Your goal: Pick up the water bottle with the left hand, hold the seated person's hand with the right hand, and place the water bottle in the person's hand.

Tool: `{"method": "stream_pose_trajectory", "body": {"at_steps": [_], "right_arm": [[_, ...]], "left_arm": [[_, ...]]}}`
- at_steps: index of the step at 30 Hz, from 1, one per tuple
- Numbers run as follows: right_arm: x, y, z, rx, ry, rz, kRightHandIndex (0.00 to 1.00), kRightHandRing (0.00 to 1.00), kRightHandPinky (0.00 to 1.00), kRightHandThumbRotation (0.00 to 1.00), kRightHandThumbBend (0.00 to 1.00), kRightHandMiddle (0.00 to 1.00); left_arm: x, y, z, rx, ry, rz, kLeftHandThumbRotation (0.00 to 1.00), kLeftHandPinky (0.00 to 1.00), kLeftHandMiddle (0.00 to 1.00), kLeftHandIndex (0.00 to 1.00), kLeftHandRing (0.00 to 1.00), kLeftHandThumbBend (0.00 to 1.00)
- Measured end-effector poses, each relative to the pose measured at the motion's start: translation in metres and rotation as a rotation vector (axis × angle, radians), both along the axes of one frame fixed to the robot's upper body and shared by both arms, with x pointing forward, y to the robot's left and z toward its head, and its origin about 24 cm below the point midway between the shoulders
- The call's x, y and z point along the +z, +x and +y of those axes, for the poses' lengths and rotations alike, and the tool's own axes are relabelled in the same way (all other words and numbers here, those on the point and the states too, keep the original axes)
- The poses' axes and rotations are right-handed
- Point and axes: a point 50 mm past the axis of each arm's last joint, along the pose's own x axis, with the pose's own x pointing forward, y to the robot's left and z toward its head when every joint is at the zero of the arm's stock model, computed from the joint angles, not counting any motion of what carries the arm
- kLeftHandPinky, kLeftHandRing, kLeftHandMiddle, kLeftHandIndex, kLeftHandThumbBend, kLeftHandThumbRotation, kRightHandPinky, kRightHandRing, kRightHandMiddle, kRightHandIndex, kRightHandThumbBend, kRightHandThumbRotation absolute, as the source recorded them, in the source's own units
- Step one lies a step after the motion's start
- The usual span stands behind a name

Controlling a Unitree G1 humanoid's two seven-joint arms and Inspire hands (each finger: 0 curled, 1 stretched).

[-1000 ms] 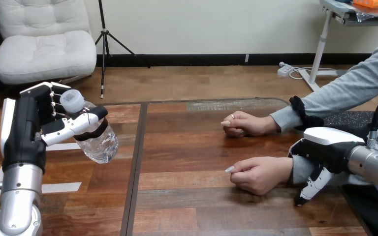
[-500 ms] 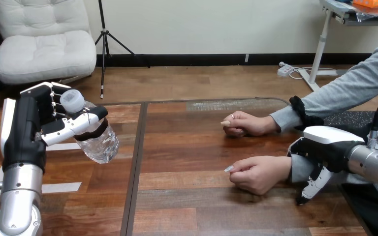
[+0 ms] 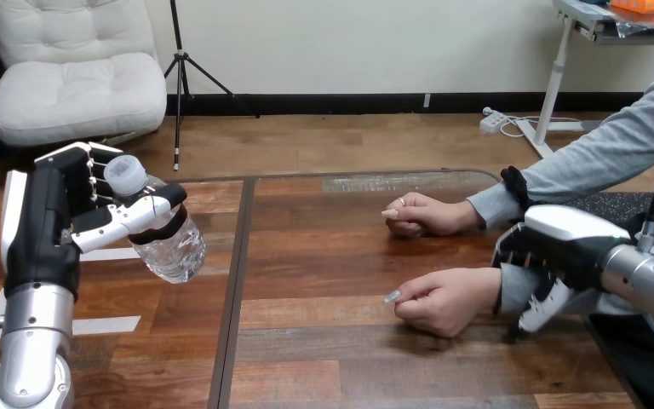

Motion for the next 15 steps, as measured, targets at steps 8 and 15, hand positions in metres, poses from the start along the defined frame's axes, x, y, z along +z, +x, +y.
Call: {"method": "stream_pose_trajectory", "body": {"at_steps": [8, 15], "right_arm": [[0.0035, 0.0011, 0.0009, 0.000, 0.032, -0.044, 0.53, 0.45, 0.42, 0.00, 0.89, 0.50], [0.0043, 0.0013, 0.0012, -0.003, 0.047, -0.051, 0.52, 0.42, 0.39, 0.00, 0.86, 0.48]], "left_arm": [[0.0000, 0.0000, 0.0000, 0.000, 0.000, 0.000, 0.00, 0.32, 0.40, 0.40, 0.37, 0.74], [0.0000, 0.0000, 0.0000, 0.000, 0.000, 0.000, 0.00, 0.32, 0.40, 0.40, 0.37, 0.74]]}}
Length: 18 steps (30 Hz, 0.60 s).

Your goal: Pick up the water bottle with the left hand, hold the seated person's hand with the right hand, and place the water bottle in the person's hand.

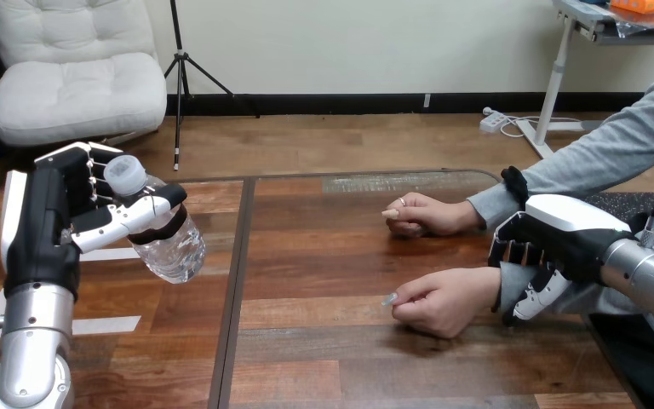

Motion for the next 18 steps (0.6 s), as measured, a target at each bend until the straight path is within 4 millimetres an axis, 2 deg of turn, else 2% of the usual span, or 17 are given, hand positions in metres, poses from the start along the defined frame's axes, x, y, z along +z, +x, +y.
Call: {"method": "stream_pose_trajectory", "body": {"at_steps": [9, 18], "right_arm": [[0.0003, 0.0000, 0.0004, 0.003, 0.004, -0.007, 0.51, 0.42, 0.39, 0.00, 0.82, 0.48], [-0.0002, -0.0005, -0.0001, 0.003, 0.006, -0.010, 0.51, 0.42, 0.39, 0.00, 0.83, 0.47]], "left_arm": [[0.0001, 0.0000, 0.0000, 0.000, 0.000, 0.000, 0.00, 0.32, 0.40, 0.40, 0.37, 0.75], [0.0000, 0.0000, 0.0000, 0.001, 0.001, 0.000, 0.00, 0.32, 0.40, 0.40, 0.37, 0.75]]}}
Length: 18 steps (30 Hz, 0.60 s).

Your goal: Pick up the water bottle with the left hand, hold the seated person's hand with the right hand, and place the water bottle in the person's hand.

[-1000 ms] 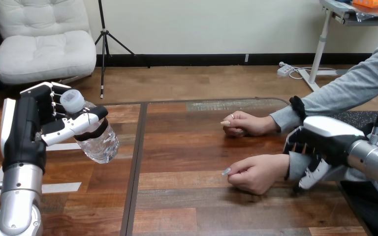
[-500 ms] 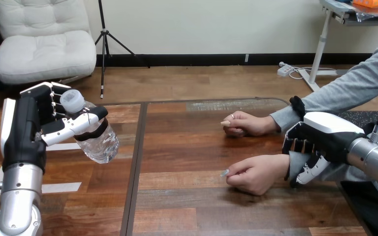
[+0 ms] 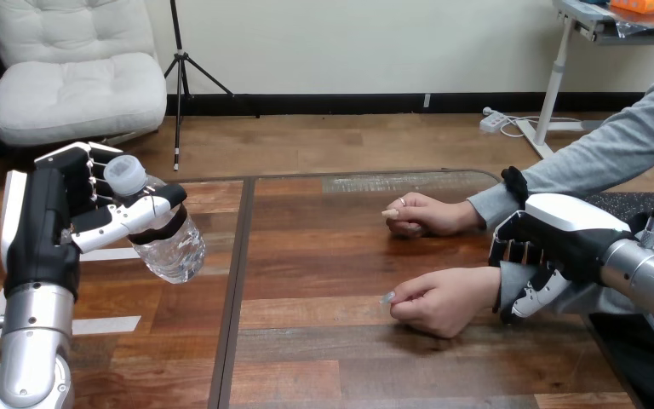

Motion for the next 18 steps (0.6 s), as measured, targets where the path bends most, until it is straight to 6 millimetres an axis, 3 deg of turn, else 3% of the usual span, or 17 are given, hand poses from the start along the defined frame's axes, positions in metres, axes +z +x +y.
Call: {"method": "stream_pose_trajectory", "body": {"at_steps": [18], "right_arm": [[-0.0003, -0.0001, -0.0004, -0.002, 0.000, 0.001, 0.51, 0.41, 0.37, 0.00, 0.85, 0.47]], "left_arm": [[0.0004, -0.0011, -0.0001, 0.000, 0.002, -0.002, 0.00, 0.32, 0.40, 0.40, 0.37, 0.74]]}}
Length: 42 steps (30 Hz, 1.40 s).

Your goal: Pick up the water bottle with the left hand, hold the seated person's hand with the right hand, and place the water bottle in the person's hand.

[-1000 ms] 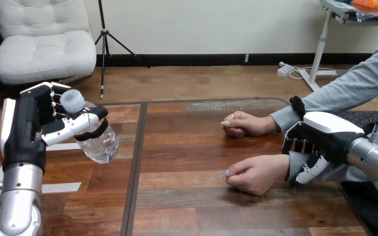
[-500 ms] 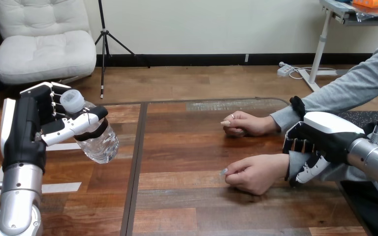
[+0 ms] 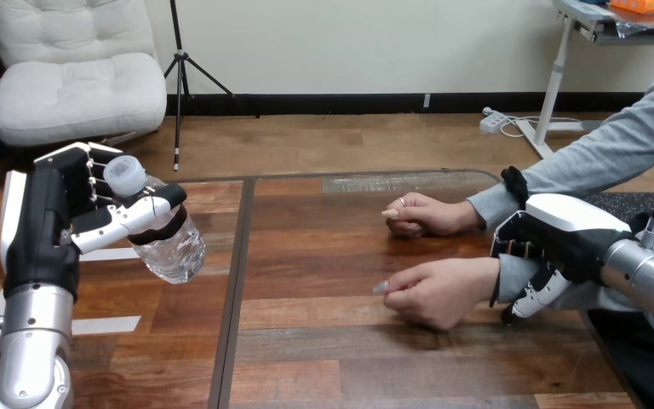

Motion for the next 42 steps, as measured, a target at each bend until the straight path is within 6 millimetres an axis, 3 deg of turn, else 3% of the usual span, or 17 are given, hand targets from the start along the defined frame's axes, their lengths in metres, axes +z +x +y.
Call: {"method": "stream_pose_trajectory", "body": {"at_steps": [24, 42], "right_arm": [[-0.0054, -0.0016, -0.0021, -0.010, -0.037, 0.082, 0.56, 0.47, 0.42, 0.00, 0.94, 0.52], [-0.0060, -0.0018, -0.0021, -0.006, -0.049, 0.081, 0.52, 0.41, 0.36, 0.00, 0.92, 0.47]], "left_arm": [[0.0007, -0.0010, 0.0001, 0.002, 0.001, -0.004, 0.00, 0.31, 0.40, 0.40, 0.37, 0.74], [0.0011, -0.0013, 0.0005, 0.003, 0.006, -0.007, 0.00, 0.33, 0.41, 0.40, 0.37, 0.73]]}}
